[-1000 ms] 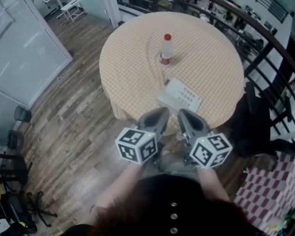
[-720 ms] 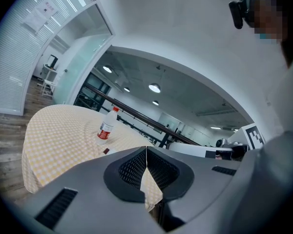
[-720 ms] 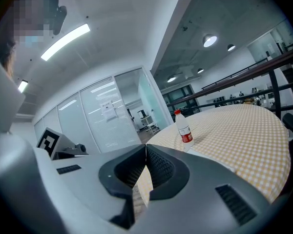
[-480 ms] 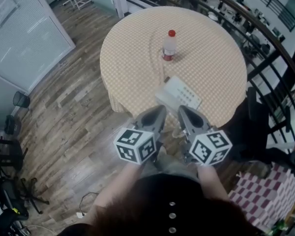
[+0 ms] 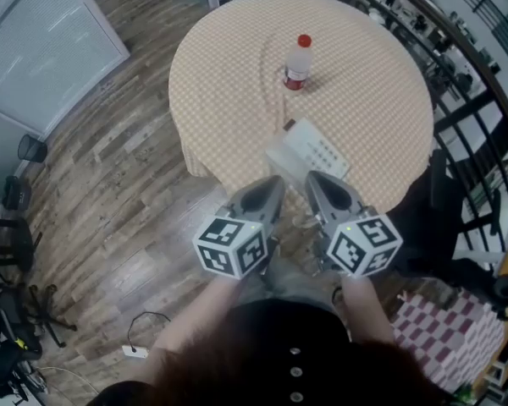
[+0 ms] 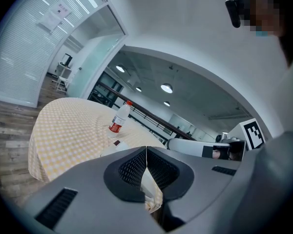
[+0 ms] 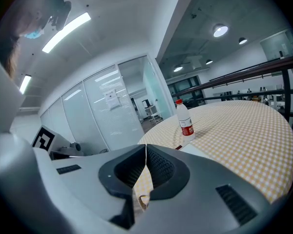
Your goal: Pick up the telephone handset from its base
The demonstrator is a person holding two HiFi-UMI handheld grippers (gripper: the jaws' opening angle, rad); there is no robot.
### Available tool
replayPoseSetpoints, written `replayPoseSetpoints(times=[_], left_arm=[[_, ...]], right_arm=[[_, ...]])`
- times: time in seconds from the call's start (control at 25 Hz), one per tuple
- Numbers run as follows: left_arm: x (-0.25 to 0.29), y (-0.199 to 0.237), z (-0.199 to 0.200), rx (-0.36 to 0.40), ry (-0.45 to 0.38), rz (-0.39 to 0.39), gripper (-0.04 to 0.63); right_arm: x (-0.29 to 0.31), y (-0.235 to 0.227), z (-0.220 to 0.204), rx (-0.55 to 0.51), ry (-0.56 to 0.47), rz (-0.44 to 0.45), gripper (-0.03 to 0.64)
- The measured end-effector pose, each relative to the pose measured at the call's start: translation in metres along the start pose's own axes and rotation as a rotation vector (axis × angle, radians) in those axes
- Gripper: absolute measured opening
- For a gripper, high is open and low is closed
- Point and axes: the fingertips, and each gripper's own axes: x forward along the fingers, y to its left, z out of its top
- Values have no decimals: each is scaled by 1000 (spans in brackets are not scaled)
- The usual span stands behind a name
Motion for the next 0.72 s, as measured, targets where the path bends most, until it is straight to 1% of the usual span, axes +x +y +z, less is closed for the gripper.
replayPoseSetpoints(times=[0.4,0.72], left_arm=[[15,17,-16,-61,39,11,12],[24,33,-23,-70,41,47,12]], right_arm=[[24,-19,-11,-91,99,29,12],[31,-40,-36,-257,223,2,14]])
